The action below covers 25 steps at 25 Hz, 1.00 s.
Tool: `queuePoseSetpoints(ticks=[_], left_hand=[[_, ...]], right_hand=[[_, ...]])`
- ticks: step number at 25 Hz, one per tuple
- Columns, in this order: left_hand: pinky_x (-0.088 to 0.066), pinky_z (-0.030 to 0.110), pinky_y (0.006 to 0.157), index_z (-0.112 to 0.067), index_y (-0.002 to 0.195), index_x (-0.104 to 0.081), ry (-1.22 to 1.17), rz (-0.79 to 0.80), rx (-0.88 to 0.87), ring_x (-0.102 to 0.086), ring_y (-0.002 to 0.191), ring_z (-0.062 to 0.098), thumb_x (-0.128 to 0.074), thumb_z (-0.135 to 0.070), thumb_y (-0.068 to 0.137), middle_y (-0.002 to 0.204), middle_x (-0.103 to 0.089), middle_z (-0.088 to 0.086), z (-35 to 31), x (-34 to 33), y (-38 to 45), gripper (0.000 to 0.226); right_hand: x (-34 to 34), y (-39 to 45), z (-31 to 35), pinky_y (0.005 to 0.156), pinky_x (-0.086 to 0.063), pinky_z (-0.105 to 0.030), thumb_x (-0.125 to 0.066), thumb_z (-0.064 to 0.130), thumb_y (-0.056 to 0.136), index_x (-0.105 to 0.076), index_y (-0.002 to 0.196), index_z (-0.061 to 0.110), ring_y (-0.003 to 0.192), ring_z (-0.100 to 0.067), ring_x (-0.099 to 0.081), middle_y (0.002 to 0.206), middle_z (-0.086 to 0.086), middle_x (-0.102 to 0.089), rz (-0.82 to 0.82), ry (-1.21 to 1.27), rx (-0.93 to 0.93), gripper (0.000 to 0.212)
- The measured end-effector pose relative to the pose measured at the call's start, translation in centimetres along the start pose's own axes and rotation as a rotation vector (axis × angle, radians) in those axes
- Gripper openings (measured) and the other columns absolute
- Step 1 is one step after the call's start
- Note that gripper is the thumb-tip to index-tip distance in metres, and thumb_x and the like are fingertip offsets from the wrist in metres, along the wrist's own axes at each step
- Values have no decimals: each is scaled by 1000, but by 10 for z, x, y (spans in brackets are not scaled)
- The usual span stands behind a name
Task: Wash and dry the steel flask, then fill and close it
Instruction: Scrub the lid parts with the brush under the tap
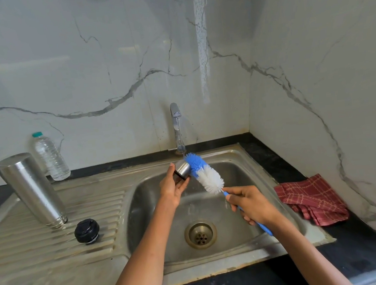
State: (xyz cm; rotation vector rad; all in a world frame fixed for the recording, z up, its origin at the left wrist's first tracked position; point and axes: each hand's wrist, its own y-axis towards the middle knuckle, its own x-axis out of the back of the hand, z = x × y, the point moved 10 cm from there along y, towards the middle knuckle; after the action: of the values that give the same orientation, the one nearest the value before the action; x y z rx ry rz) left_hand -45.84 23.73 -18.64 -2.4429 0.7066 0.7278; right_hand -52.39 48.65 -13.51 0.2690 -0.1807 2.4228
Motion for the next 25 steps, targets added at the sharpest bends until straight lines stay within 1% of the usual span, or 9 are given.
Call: queuePoseSetpoints(ticks=[3, 6, 11, 14, 17, 19, 21, 23, 25], left_hand=[[-56, 42, 96, -3, 123, -54, -20, -37, -3, -67, 110, 35, -75, -28, 91, 113, -66, 25, -1, 8, 4, 45], [-53, 44, 99, -7, 120, -56, 94, 25, 76, -67, 104, 32, -75, -34, 91, 110, -66, 23, 9, -1, 2, 43], [-54, 41, 82, -17, 119, -58, 307, 154, 152, -63, 90, 28, -71, -48, 88, 104, -66, 18, 19, -11, -4, 46], [-50, 38, 68, -9, 109, -58, 262, 94, 132, -59, 77, 26, -66, -46, 86, 93, -65, 17, 15, -5, -4, 45], [-49, 36, 72, -5, 96, -59, 169, -41, 55, -56, 75, 23, -65, -42, 88, 87, -63, 15, 3, 11, 0, 39], [-51, 36, 79, -5, 94, -60, 152, -84, 19, -58, 79, 23, -65, -43, 90, 90, -63, 15, -5, 18, 3, 38], [-52, 38, 88, -5, 99, -61, 143, -89, 6, -59, 84, 24, -66, -46, 91, 93, -64, 16, -7, 21, 7, 42], [-51, 42, 97, -6, 101, -61, 166, -71, 2, -60, 85, 26, -64, -51, 94, 94, -65, 16, -7, 20, 8, 45], [-51, 44, 100, -8, 97, -61, 225, -34, -3, -61, 87, 26, -63, -52, 95, 93, -66, 16, -3, 14, 8, 45]], right_hand=[[2, -4, -5, 37, -29, -24, -55, 13, 103, -65, 130, 25, 39, -13, -34, 67, -2, -57, 0, 20, 25, 31], [3, 1, -7, 36, -29, -23, -55, 13, 104, -64, 135, 21, 38, -13, -34, 67, -2, -56, -20, 17, 35, 33], [5, 6, -4, 35, -29, -22, -54, 12, 104, -60, 139, 19, 36, -12, -34, 66, -3, -56, -44, 24, 49, 36], [5, 4, -5, 35, -30, -22, -58, 15, 103, -61, 137, 21, 35, -12, -34, 65, -2, -57, -35, 33, 58, 34], [15, -3, -2, 38, -32, -22, -67, 23, 98, -63, 126, 22, 37, -10, -38, 62, -1, -60, -45, -43, 58, 28], [26, -6, 11, 47, -39, -22, -65, 31, 99, -65, 117, 26, 42, -3, -48, 66, 4, -67, -30, -335, 117, 19], [39, -7, 26, 64, -48, -26, -58, 42, 100, -62, 115, 34, 62, 2, -62, 78, 12, -73, -33, -789, 207, 17], [53, -7, 33, 79, -52, -34, -47, 49, 103, -54, 121, 40, 83, -10, -67, 92, 14, -72, -55, -1095, 248, 22], [60, -8, 37, 78, -52, -38, -38, 49, 105, -48, 125, 39, 83, -19, -65, 98, 11, -69, -67, -1259, 292, 24]])
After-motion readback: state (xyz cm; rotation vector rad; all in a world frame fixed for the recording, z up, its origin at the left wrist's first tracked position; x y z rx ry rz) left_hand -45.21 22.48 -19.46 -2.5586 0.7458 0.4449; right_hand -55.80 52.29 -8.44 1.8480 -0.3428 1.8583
